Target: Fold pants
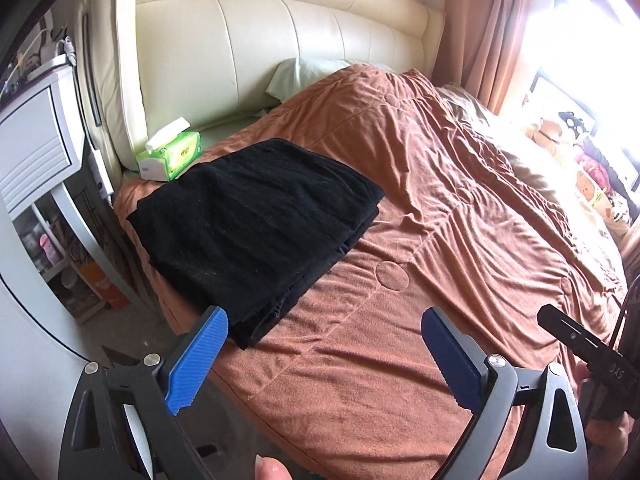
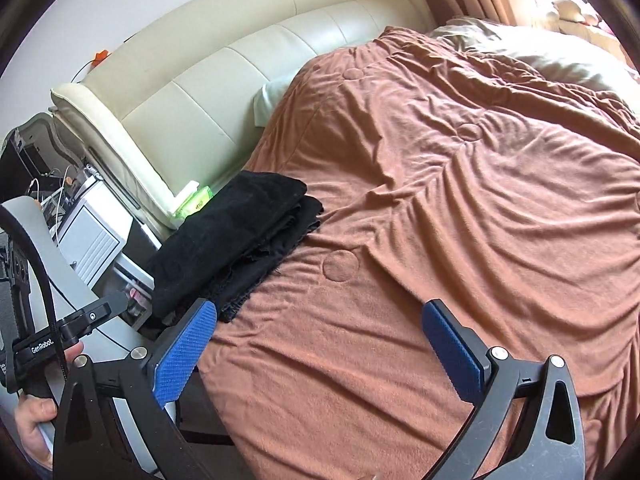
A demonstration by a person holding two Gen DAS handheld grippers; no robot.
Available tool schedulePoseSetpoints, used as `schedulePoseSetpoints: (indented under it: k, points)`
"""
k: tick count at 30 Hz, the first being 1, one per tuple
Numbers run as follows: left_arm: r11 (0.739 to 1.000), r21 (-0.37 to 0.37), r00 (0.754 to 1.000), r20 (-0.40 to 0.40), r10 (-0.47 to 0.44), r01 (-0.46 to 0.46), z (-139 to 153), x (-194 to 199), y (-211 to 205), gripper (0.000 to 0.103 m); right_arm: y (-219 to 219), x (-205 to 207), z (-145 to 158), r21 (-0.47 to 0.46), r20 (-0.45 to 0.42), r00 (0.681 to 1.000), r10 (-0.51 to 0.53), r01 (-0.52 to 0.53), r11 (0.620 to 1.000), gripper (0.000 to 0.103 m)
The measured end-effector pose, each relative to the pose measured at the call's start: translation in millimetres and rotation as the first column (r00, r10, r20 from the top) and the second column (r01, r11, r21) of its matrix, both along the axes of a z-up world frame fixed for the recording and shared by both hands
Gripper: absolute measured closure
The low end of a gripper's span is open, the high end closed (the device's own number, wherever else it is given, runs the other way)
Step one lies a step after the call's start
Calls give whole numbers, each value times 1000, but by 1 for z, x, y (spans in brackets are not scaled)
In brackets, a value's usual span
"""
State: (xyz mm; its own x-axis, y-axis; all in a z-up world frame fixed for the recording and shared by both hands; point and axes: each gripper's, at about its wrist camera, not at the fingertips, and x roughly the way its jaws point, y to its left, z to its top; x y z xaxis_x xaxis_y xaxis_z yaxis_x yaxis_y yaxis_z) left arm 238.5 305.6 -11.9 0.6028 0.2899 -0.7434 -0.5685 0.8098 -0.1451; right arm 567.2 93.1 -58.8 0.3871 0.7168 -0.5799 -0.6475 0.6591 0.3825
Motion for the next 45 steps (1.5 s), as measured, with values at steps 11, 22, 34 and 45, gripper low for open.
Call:
schedulePoseSetpoints:
  k: [11, 22, 34, 45]
  points:
    - [997, 15, 997, 13, -79, 79, 18, -36, -50, 0, -64, -66, 29, 13, 67, 996, -62, 61, 998, 0]
    - [985, 47, 985, 40, -168, 166, 32, -78, -97, 0, -114, -139, 52, 8, 112, 986, -126, 126, 992, 0]
    - [960, 58, 957, 81, -277, 273, 41, -128, -148, 0, -172, -237, 69, -62, 238, 945, -225, 246, 967, 0]
    - [924, 101, 920, 102, -377, 368, 40, -181, -195, 0, -203, -324, 56, -106, 230, 903, -363, 394, 913, 0]
